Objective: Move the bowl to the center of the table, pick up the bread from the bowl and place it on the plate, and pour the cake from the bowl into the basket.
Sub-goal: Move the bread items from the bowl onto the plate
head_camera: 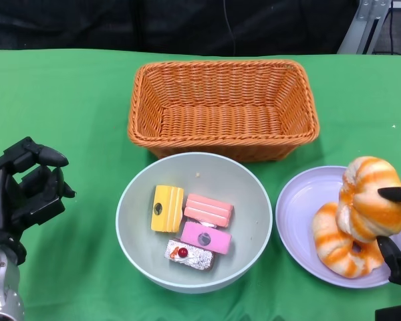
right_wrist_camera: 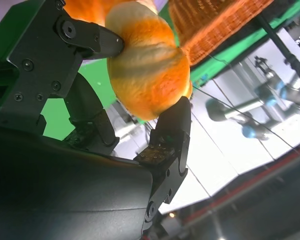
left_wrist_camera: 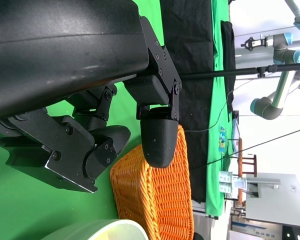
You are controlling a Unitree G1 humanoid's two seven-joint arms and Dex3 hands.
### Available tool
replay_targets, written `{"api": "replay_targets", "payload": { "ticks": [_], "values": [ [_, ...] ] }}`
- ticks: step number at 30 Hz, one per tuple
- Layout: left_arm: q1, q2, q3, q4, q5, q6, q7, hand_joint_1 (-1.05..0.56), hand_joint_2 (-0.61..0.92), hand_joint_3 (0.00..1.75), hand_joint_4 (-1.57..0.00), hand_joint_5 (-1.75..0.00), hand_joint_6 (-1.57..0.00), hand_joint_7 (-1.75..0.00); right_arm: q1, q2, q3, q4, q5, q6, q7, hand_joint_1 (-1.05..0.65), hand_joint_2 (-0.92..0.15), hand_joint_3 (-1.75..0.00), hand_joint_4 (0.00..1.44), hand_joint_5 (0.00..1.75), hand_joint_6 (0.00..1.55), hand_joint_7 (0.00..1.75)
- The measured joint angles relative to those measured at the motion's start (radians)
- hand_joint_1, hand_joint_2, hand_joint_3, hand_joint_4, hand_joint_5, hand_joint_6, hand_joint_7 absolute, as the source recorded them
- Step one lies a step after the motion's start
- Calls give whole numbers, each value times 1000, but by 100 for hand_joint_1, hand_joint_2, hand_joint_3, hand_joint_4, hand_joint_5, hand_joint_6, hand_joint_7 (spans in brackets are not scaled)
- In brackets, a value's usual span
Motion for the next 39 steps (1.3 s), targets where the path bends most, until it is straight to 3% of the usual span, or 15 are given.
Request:
{"api": "replay_targets", "payload": {
  "ticks": [7, 21, 31, 35, 39],
  "values": [
    [0, 0, 0, 1, 0, 0, -13, 7, 52, 116, -76, -169, -81, -136, -7, 29, 1, 33, 101, 6, 95, -2, -59, -79, 79, 175, 82, 107],
    [0, 0, 0, 2, 1, 0, -24, 8, 51, 117, -76, -169, -81, -137, -26, 59, 3, 65, 126, 5, 128, -2, -63, -76, 80, 175, 82, 107],
    [0, 0, 0, 3, 0, -2, -27, 7, 51, 117, -75, -170, -81, -137, -35, 66, 8, 67, 163, 51, 202, -3, -70, -64, 75, 175, 80, 108],
    [0, 0, 0, 3, 1, -2, -26, 7, 50, 118, -75, -170, -81, -137, -34, 65, 15, 53, 180, 94, 260, 3, -84, -36, 70, 173, 87, 85],
    [0, 0, -1, 3, 1, -2, -26, 7, 50, 118, -76, -169, -81, -137, -33, 64, 15, 38, 186, 119, 276, 3, -87, -29, 70, 173, 89, 81]
  ]
}}
